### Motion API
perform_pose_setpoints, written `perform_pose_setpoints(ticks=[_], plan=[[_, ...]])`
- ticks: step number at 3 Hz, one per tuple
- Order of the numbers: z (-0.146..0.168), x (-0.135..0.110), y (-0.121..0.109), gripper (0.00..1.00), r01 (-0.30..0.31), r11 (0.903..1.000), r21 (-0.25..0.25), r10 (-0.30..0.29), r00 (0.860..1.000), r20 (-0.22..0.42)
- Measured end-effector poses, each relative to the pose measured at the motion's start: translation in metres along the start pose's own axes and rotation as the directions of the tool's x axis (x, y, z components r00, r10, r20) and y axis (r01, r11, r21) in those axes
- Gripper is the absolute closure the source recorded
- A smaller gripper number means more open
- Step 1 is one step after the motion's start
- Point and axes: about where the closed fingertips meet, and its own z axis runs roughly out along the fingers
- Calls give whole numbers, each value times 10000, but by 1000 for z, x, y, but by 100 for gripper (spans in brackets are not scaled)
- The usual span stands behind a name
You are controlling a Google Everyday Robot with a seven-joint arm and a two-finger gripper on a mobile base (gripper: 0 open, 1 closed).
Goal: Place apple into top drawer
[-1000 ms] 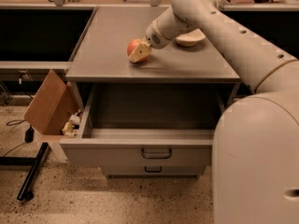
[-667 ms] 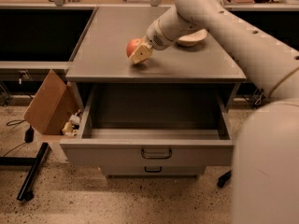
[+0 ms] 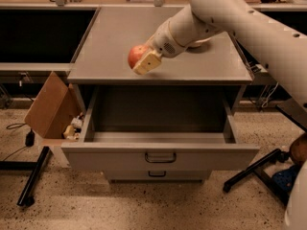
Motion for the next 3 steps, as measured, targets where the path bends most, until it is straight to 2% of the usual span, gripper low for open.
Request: perform_pose_setpoints(ticks=[1,2,3], plan=[[7,10,17,100,-189,9996,-216,189,9998,-22],[11,22,57,100,-525,9983,-267,517,9982,-299],[10,54,108,100,-1450,9894,-87,1431,9834,-1114]])
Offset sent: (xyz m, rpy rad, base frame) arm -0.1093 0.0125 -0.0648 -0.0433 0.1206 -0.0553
